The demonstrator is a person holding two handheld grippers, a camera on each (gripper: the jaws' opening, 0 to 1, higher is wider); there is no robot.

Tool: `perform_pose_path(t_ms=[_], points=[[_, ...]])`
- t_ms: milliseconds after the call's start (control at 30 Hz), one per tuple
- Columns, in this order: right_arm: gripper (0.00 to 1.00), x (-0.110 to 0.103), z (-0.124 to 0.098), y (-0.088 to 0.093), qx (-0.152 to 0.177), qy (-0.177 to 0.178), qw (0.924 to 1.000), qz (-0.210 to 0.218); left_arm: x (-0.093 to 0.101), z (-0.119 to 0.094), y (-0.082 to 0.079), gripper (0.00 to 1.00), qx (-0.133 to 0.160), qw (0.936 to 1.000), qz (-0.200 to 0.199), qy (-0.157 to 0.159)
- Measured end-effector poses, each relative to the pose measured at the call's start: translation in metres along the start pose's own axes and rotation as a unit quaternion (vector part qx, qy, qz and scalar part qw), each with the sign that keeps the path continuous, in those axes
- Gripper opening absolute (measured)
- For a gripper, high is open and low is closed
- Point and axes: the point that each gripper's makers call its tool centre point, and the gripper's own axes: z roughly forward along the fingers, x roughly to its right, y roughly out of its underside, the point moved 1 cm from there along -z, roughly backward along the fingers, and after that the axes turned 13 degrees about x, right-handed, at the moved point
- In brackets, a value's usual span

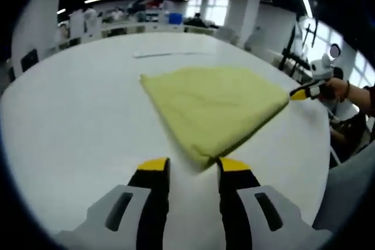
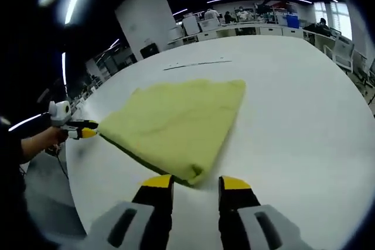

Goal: Fold the garment on the visible template until the final outline fits inside the template.

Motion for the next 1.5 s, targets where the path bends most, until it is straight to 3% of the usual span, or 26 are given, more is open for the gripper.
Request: perform_pose_path(t_ms=[133,300,533,733,1033,1267,1500], points=[[0.14,0.000,0.001,0.000,0.007,0.002,0.9999,0.007,0.003,0.001,0.000,0.20,0.004,1.0000,-0.006,0.005],[0.08,-0.002,0.002,-0.001,0.014,0.004,0.9998,0.013,0.006,0.002,0.001,0.11,0.006,0.9998,-0.012,0.012],[0.00,-0.007,0.001,0.001,0.019,0.013,0.9995,0.021,0.007,0.002,0.001,0.07,0.008,0.9999,-0.010,0.007],[0.00,0.000,0.001,0.000,0.023,0.018,0.9993,0.024,0.006,0.001,-0.001,0.01,0.011,0.9999,-0.002,0.007],[0.00,0.009,-0.007,-0.010,0.028,0.023,0.9993,0.013,-0.001,-0.005,-0.004,0.00,0.003,0.9998,0.017,0.007],[0.00,0.005,-0.009,-0.007,0.011,0.010,0.9996,-0.025,0.003,-0.005,-0.002,0.00,-0.013,0.9982,0.056,0.016],[0.00,0.003,-0.014,-0.001,-0.003,0.004,0.9988,-0.048,0.006,-0.010,0.002,0.00,-0.021,0.9973,0.067,0.021]])
